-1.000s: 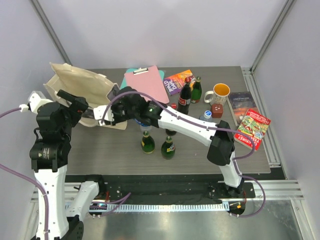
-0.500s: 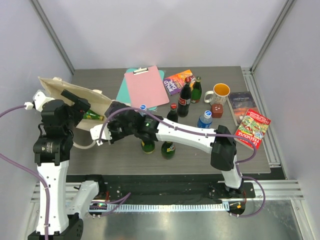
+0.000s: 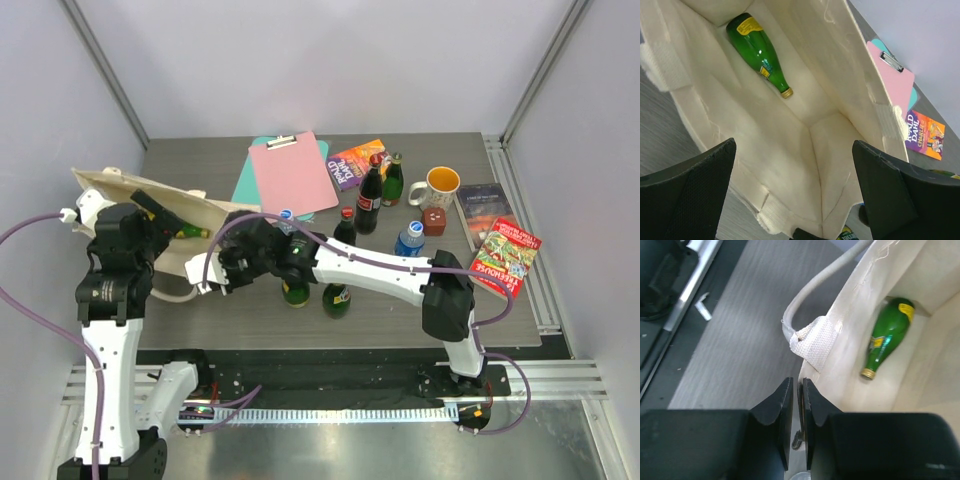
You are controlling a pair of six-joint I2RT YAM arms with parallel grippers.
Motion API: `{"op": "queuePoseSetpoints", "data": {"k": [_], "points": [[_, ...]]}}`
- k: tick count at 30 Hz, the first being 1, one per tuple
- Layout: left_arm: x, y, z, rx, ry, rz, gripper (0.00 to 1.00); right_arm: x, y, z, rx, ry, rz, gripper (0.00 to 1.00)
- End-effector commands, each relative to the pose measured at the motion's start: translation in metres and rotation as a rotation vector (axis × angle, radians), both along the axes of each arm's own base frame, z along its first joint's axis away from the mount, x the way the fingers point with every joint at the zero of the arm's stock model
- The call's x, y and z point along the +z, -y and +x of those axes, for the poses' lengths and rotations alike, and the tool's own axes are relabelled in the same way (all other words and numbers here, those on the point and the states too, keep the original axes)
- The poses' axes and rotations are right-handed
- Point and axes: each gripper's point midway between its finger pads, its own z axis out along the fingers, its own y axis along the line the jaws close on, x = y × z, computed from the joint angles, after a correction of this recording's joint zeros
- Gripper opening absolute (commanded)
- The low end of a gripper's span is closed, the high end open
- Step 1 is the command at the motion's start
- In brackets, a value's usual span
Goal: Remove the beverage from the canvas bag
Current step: Adjust the canvas bag at the center of the board.
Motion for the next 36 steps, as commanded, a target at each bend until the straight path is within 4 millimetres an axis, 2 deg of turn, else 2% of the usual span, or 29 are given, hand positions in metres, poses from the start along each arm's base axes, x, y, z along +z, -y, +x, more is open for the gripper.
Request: {"op": "queuePoseSetpoints", "data": {"k": [1,6,12,18,22,26,27,29,30,31,36], "points": [[0.000,-0.012,-0.002,0.037,-0.019,0.054,0.98,0.009,0.012,-0.029,0.067,-0.086,-0.009,0.18],[-0.006,-0.016,-0.005,0.050,-0.048,0.068,0.98,-0.003,0.013,-0.035,0.081,-0.118,-0.035,0.17],[-0.019,-0.020,-0.012,0.059,-0.097,0.091,0.98,-0.002,0.011,-0.035,0.084,-0.119,-0.031,0.17],[-0.040,-0.017,-0.012,0.064,-0.122,0.053,0.98,0.000,0.008,-0.030,0.056,-0.117,-0.019,0.17],[-0.052,-0.016,-0.008,0.080,-0.110,0.017,0.97,0.006,0.005,-0.019,0.001,-0.102,0.001,0.17],[-0.060,-0.018,0.003,0.092,-0.094,-0.002,0.95,0.010,0.003,-0.016,-0.013,-0.101,0.013,0.16],[-0.068,-0.018,0.007,0.087,-0.112,-0.017,0.93,0.010,0.004,-0.016,-0.015,-0.106,0.014,0.15],[-0.070,-0.025,0.018,0.099,-0.090,-0.044,0.91,0.010,0.004,-0.015,-0.021,-0.112,0.015,0.15],[-0.079,-0.019,0.026,0.064,-0.100,-0.088,0.89,0.011,0.004,-0.014,-0.025,-0.111,0.017,0.15],[-0.078,-0.027,0.034,0.083,-0.071,-0.107,0.87,0.010,0.006,-0.014,-0.026,-0.113,0.013,0.14],[-0.088,-0.036,0.066,0.077,-0.025,-0.181,0.78,0.011,0.006,-0.011,-0.037,-0.108,0.013,0.14]]}}
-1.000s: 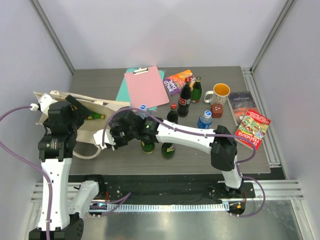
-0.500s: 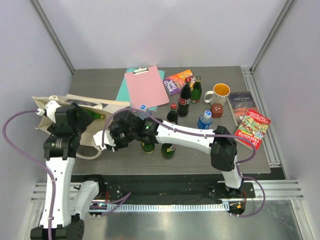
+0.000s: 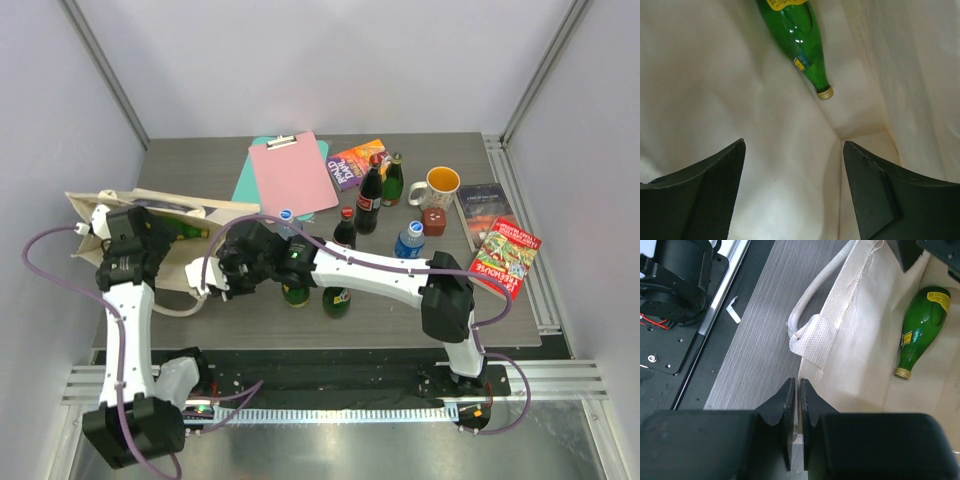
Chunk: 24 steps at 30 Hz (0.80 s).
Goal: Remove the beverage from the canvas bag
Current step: Adjust the canvas bag at the center of the board.
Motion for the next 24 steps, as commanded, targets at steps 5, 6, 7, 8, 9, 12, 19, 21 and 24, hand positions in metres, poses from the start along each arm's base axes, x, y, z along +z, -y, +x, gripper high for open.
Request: {"op": "queuePoseSetpoints", "data": {"k": [5,6,7,8,9,12,19,21,24], "points": [[0.001,-0.006,0.075,-0.020,0.176,-0.088,0.72,0.030,-0.001,0.012,-0.045,0.027,0.065,0.14],[0.002,-0.008,0.083,-0.022,0.204,-0.082,0.72,0.033,-0.002,0.013,-0.048,0.026,0.070,0.14],[-0.003,-0.009,0.088,-0.022,0.201,-0.087,0.72,0.035,-0.002,0.015,-0.054,0.028,0.073,0.14],[-0.014,-0.012,0.091,-0.006,0.185,-0.096,0.72,0.036,-0.003,0.016,-0.054,0.029,0.075,0.14],[-0.018,-0.013,0.096,0.001,0.189,-0.097,0.73,0.037,-0.003,0.017,-0.056,0.030,0.078,0.14],[-0.034,-0.019,0.102,0.035,0.171,-0.102,0.75,0.042,-0.005,0.021,-0.067,0.035,0.087,0.14],[-0.067,-0.025,0.118,0.066,0.114,-0.111,0.79,0.049,-0.008,0.024,-0.062,0.027,0.107,0.14],[-0.073,-0.026,0.122,0.065,0.086,-0.099,0.80,0.048,-0.008,0.022,-0.052,0.016,0.108,0.14],[-0.090,-0.027,0.128,0.067,0.043,-0.092,0.83,0.048,-0.009,0.021,-0.053,0.001,0.108,0.13]]}}
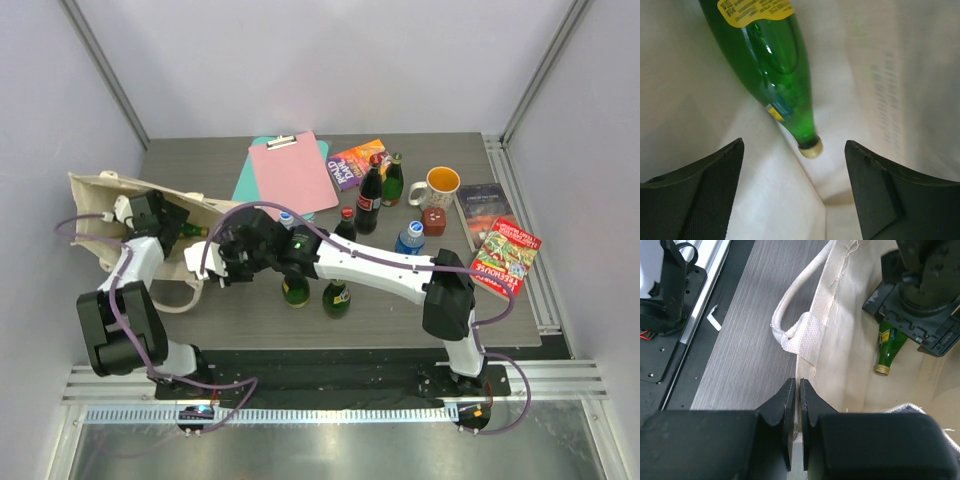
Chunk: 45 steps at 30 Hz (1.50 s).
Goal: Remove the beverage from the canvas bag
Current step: Adjust the canvas bag at the center of the board, then take out the drink from the canvas bag.
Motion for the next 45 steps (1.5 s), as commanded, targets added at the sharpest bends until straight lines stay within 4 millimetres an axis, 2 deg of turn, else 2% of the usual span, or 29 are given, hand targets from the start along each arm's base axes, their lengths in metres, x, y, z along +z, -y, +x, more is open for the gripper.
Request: {"op": "queuePoseSetpoints", "data": {"k": [1,7,8,16,25,31,33,35,40,43,45], "points": [[-0.007,-0.010,0.020,0.024,-0.001,0.041,0.83,0.022,-0.007,0.001,-0.002,-0.012,0.056,0.13],[-0.020,-0.016,0.035,0.035,-0.032,0.045,0.86,0.018,-0.006,0.000,0.000,-0.019,0.047,0.13],[-0.029,-0.016,0.036,0.031,-0.056,0.041,0.87,0.017,-0.006,-0.001,0.001,-0.022,0.046,0.13],[-0.043,-0.018,0.050,0.025,-0.106,0.025,0.88,0.014,-0.006,-0.002,-0.001,-0.034,0.039,0.13],[-0.076,-0.017,0.041,0.037,-0.240,-0.007,0.84,0.013,-0.005,-0.001,-0.005,-0.037,0.034,0.13],[-0.098,-0.019,0.023,0.044,-0.386,0.008,0.81,0.015,-0.004,0.002,-0.013,-0.036,0.036,0.13],[-0.099,-0.021,0.023,0.048,-0.410,0.012,0.80,0.016,-0.004,0.002,-0.014,-0.035,0.037,0.13],[-0.110,-0.020,0.014,0.041,-0.482,0.005,0.79,0.017,-0.004,0.001,-0.013,-0.034,0.040,0.13],[-0.117,-0.018,0.010,0.007,-0.548,0.000,0.63,0.018,-0.005,0.003,-0.019,-0.028,0.042,0.13],[-0.107,-0.021,0.016,-0.011,-0.517,0.026,0.50,0.019,-0.005,0.005,-0.023,-0.026,0.044,0.13],[-0.089,-0.025,0.025,-0.026,-0.473,0.058,0.37,0.017,-0.004,0.005,-0.026,-0.026,0.040,0.13]]}}
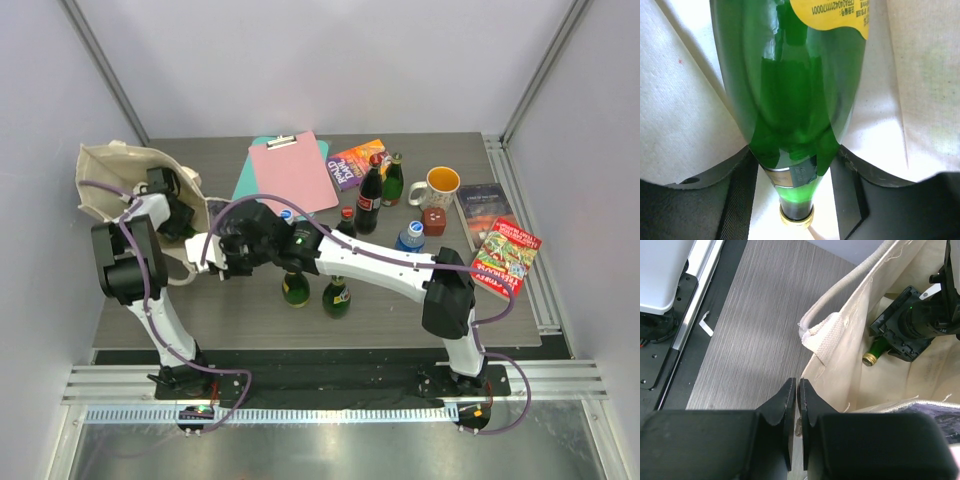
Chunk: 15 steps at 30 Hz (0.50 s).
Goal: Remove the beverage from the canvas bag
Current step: Take out the drink from the canvas bag.
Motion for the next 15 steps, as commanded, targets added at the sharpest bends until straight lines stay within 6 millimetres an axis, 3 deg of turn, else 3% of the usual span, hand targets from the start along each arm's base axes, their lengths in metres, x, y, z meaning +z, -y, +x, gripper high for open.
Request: {"op": "queuePoseSetpoints", "data": {"k": [1,6,15], "points": [[-0.002,-0.007,-0.022,-0.041,-0.098,0.043,0.33,0.012,-0.003,-0.001,-0.009,-0.009,0.017,0.13],[0.053,-0.007,0.005,-0.115,0.041,0.067,0.04,0.013,-0.003,0.002,-0.017,-0.004,0.019,0.13],[0.124,0.007,0.018,-0.123,0.265,-0.032,0.00,0.010,0.000,0.005,-0.027,0.005,0.006,0.13]]}}
